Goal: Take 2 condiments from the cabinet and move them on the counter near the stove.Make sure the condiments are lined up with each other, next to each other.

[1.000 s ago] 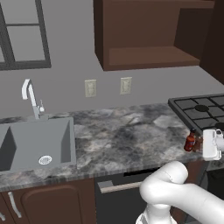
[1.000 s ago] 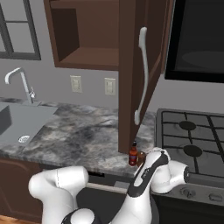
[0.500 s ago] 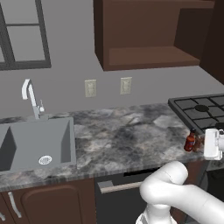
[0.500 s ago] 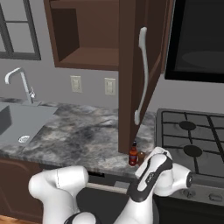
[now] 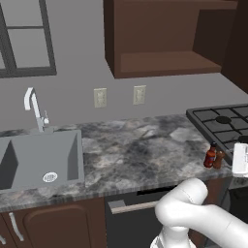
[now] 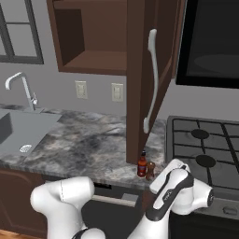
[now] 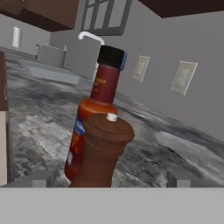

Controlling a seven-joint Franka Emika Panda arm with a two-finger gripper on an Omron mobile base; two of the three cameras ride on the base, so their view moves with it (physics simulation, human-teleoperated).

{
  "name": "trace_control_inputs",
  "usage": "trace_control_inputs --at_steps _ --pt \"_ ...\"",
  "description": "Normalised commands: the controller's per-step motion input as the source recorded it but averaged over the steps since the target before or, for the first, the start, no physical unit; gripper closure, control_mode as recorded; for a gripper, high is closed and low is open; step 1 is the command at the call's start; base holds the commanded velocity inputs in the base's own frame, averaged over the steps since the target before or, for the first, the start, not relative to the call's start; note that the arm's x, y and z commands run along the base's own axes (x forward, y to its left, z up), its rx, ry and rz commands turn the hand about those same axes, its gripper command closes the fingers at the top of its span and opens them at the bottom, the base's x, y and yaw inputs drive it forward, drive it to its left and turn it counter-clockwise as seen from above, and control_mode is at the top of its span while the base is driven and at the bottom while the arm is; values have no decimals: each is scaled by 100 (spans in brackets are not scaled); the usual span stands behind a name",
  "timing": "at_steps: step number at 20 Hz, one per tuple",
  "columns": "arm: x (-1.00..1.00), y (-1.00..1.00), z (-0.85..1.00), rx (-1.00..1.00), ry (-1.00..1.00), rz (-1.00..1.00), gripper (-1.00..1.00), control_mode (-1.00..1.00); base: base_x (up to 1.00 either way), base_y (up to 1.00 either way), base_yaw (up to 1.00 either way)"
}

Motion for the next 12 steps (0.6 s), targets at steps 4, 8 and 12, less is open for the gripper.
trace_control_inputs --at_steps 4,8,12 --pt "-37 -47 4 4 0 0 -100 -100 0 0 0" --pt "-50 -24 14 3 -3 0 -100 -100 0 0 0" --pt "-53 -4 25 1 -3 0 -100 -100 0 0 0"
